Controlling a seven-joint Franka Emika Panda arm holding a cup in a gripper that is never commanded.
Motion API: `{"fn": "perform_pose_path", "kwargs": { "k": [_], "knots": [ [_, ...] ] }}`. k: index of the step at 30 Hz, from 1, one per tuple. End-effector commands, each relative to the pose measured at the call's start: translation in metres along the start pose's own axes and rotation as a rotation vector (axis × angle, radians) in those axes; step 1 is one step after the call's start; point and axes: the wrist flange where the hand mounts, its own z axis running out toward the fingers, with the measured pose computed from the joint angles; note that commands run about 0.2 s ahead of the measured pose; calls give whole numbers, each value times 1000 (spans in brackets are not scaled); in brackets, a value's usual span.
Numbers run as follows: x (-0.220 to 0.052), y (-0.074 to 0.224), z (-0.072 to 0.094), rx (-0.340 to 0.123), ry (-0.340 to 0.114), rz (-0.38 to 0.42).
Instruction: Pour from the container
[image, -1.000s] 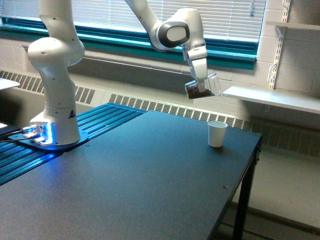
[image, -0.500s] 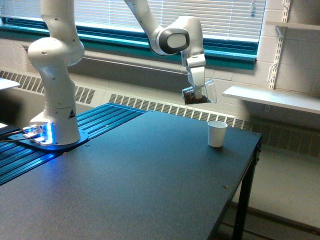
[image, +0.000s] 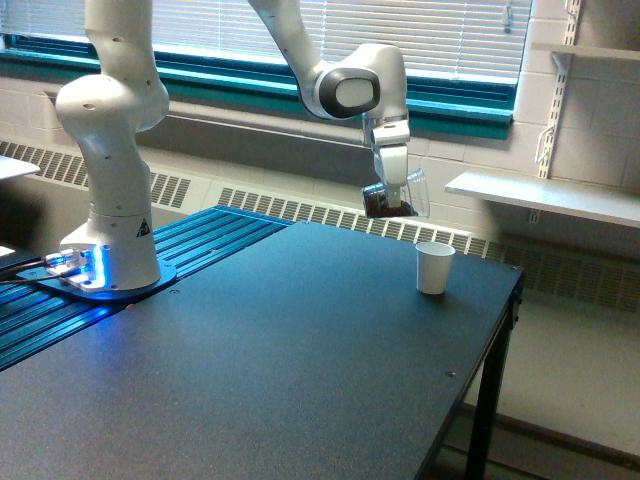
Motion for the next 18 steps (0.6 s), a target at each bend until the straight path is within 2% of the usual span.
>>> {"fn": "perform_pose_path", "kwargs": {
  "k": [1,18],
  "knots": [
    [-2,-9,3,13,-7,2],
    [-5,-12,20,-14,-49,-14]
  ]
}}
